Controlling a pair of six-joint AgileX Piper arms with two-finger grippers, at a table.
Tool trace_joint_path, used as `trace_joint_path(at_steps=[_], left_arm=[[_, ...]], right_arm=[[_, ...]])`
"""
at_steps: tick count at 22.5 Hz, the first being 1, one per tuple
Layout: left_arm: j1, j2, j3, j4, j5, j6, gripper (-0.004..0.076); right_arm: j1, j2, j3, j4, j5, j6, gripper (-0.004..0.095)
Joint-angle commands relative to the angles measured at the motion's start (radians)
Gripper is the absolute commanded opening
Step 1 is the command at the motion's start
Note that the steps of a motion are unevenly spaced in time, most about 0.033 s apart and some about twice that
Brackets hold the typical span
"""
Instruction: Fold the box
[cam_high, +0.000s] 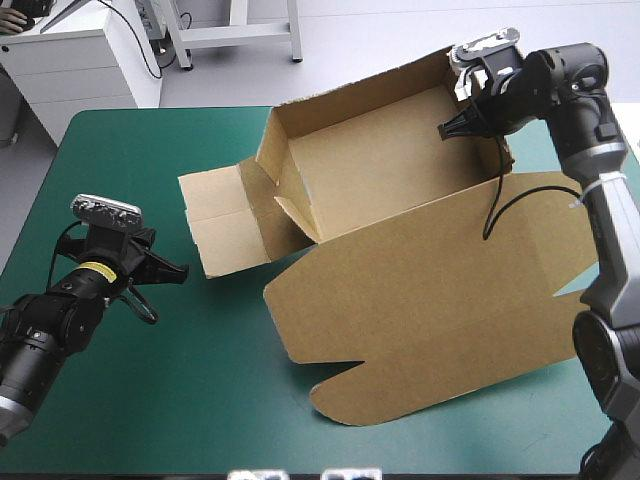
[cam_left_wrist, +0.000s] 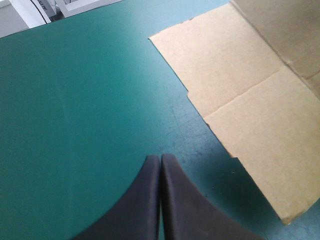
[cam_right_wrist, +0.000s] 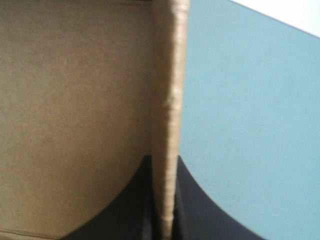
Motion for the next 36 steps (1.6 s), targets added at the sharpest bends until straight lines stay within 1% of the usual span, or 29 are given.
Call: trace_joint_path(at_steps=[1,3,7,11,15,18,20,23,27,29,30,31,33,34,36], left_arm=[[0.042,-0.01,-0.027,0.0,-0.077,-0.019,-0.0008],[0.101,-0.008,-0.027,0.0,-0.079,-0.019,-0.0008],[0.224,-0.003,-0.027,-0.017,-0.099,-0.069,-0.0008],[0.32,0.03,-0.025,-0.067,-0.115,-0.072,-0.0008],[0.32,0.127,-0.023,-0.121,-0.177,-0.057,-0.0008],[0.307,0.24,-0.023,-0.227,-0.23,-0.028,-0.0008],[0.273,0.307,-0.023,-0.291,-0.246,-0.001,0.0002],[0.192,0.377,-0.023,-0.362,-0.299,0.004,0.0002],[0.083,0.392,-0.023,-0.401,-0.345,0.01,0.0015],[0.065,0.388,-0.032,-0.429,-0.325,0.007,0.0015],[0.059,0.38,-0.047,-0.429,-0.273,0.012,0.0015],[0.046,0.364,-0.065,-0.419,-0.211,0.068,0.0015],[0.027,0.343,-0.101,-0.433,-0.153,0.194,0.0015],[0.02,0.329,-0.123,-0.473,-0.128,0.237,0.0015],[0.02,0.313,-0.185,-0.656,-0.09,0.358,0.0015]], right_arm=[[-0.006,-0.126,-0.027,-0.008,0.008,-0.003,-0.0018],[-0.006,-0.159,-0.027,-0.028,0.008,-0.003,-0.0018],[-0.006,-0.206,-0.027,-0.032,0.008,-0.003,-0.002],[-0.006,-0.231,-0.027,-0.03,0.008,-0.003,-0.0019],[-0.006,-0.249,-0.027,-0.028,0.008,0.01,-0.002],[-0.006,-0.279,-0.027,-0.015,0.008,0.017,-0.002],[-0.006,-0.298,-0.027,-0.013,0.008,0.017,-0.0018],[-0.006,-0.324,-0.027,-0.011,0.008,0.017,-0.0018],[-0.006,-0.34,-0.029,-0.011,0.008,0.015,-0.002],[-0.006,-0.34,-0.029,-0.013,0.008,0.013,-0.002],[-0.006,-0.34,-0.029,-0.013,0.008,0.008,-0.002],[-0.006,-0.34,-0.029,-0.013,0.008,0.004,-0.002],[-0.006,-0.34,-0.029,-0.017,0.008,0.004,-0.002],[-0.006,-0.34,-0.029,-0.019,0.008,0.003,-0.002],[-0.006,-0.34,-0.029,-0.019,0.008,0.002,-0.002]])
